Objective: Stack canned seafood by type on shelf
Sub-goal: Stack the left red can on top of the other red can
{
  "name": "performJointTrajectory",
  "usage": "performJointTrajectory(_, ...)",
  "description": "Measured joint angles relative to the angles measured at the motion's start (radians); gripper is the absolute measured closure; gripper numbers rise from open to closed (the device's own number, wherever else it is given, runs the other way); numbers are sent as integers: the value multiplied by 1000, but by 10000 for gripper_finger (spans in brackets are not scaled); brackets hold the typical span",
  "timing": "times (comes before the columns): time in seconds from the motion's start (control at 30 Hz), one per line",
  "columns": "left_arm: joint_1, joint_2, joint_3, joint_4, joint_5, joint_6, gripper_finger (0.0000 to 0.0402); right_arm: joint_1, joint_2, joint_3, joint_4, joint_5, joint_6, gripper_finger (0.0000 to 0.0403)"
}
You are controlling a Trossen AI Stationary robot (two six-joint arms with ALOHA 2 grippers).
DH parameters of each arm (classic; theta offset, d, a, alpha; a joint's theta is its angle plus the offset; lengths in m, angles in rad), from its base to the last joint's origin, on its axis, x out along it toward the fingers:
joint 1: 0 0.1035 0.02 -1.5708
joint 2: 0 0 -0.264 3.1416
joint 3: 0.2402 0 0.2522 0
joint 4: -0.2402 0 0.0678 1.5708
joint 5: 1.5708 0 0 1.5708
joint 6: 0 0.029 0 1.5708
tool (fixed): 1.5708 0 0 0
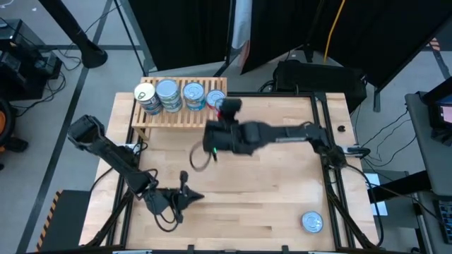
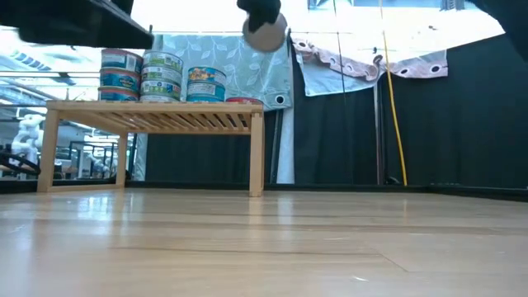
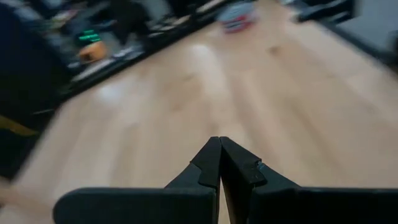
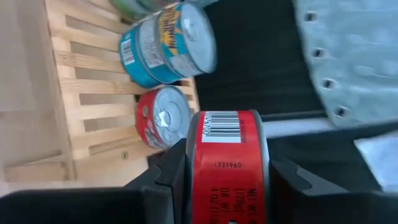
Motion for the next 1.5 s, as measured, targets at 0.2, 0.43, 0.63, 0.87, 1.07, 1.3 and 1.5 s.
performJointTrajectory(0.2,1,-130,0,-241,-80,-125,391,-144,0,0,170,-279,-212,275)
performJointTrajectory(0.43,1,-177,0,-396,-80,-255,391,-242,8,0,291,-421,-313,275)
performJointTrajectory(0.63,0,-176,0,-403,-66,-270,391,-285,27,0,317,-479,-314,275)
performJointTrajectory(0.87,-1,-176,0,-427,-50,-317,391,-290,63,0,291,-470,-317,275)
performJointTrajectory(1.07,-1,-176,0,-426,-35,-320,391,-295,71,0,276,-417,-298,275)
performJointTrajectory(1.3,-1,-176,0,-426,-26,-321,391,-304,71,0,275,-423,-271,275)
performJointTrajectory(1.5,-1,-176,0,-426,-25,-329,391,-306,78,0,275,-472,-262,275)
